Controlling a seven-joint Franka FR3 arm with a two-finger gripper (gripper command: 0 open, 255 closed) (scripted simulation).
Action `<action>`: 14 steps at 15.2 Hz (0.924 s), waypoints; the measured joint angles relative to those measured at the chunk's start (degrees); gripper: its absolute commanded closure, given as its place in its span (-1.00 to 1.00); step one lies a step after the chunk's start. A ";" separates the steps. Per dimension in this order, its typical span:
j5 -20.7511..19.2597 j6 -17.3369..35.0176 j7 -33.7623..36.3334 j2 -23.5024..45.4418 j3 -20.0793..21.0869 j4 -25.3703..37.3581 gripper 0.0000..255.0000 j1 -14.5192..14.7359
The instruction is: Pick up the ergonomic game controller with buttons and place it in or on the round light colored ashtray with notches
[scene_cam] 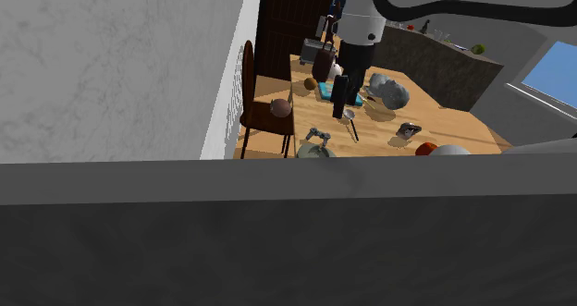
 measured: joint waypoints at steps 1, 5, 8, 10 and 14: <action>0.00 0.00 0.00 0.00 0.00 0.00 -1.00 0.00; -2.55 4.89 -3.50 0.84 -3.22 -3.15 -1.00 -1.41; -4.91 9.92 -6.75 2.40 -6.33 -5.64 -1.00 -2.81; -6.40 13.44 -8.91 4.03 -8.46 -6.82 -1.00 -3.76; -9.11 21.03 -13.30 8.56 -12.95 -8.41 -1.00 -5.60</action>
